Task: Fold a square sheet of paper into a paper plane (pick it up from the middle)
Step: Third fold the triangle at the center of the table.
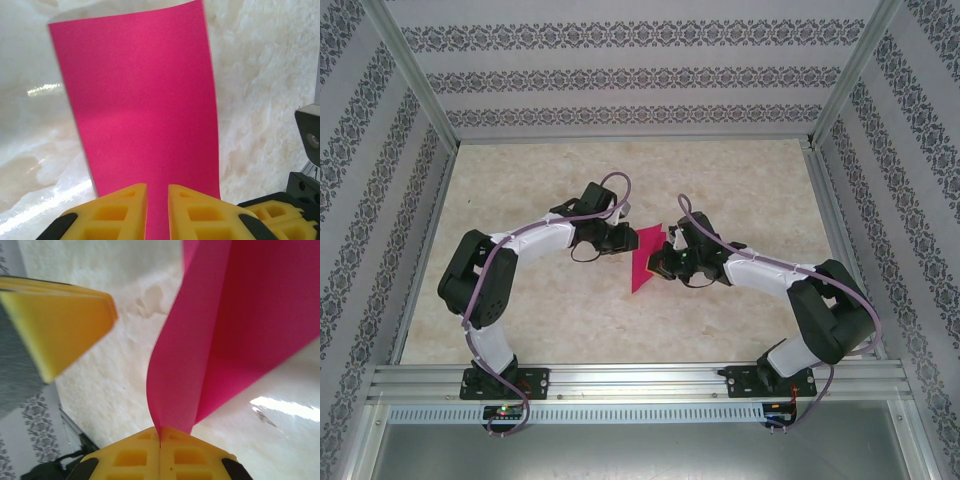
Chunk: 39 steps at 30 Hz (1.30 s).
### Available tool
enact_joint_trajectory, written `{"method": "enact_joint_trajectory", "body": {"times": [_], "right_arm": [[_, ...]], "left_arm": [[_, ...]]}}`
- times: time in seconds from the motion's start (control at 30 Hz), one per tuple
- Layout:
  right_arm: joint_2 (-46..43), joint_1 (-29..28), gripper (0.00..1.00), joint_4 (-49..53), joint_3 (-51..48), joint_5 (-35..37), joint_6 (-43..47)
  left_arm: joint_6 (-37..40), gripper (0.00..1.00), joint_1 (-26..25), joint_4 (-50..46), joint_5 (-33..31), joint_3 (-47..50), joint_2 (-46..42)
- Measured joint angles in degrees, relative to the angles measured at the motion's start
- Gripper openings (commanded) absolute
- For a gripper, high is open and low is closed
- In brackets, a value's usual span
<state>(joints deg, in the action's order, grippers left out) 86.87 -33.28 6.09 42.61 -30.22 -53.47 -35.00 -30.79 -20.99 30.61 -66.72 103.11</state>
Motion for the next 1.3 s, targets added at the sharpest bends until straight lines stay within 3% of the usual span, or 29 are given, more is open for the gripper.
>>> {"method": "enact_joint_trajectory", "body": {"times": [0.27,0.57,0.7,1.3], "right_arm": [[-2.34,1.86,0.05,7.78,-0.46,0.11,2.89],[-2.23,1.9,0.2,7.54,-1.14,0.42,1.49],[-2.23,1.9,0.21,6.6,-2.21,1.03,0.11],[-3.98,1.9,0.04,4.55,-6.01,3.41,-5.03]], "left_arm": [[0.11,0.18,-1.4,1.18,2.91,-0.39,4.48],[0.24,0.17,-2.62,1.07,1.73,-1.07,8.28],[0.24,0.17,-2.62,1.03,1.38,-1.22,9.75],[0.72,0.17,-2.62,-0.44,0.11,-2.47,10.71]]}}
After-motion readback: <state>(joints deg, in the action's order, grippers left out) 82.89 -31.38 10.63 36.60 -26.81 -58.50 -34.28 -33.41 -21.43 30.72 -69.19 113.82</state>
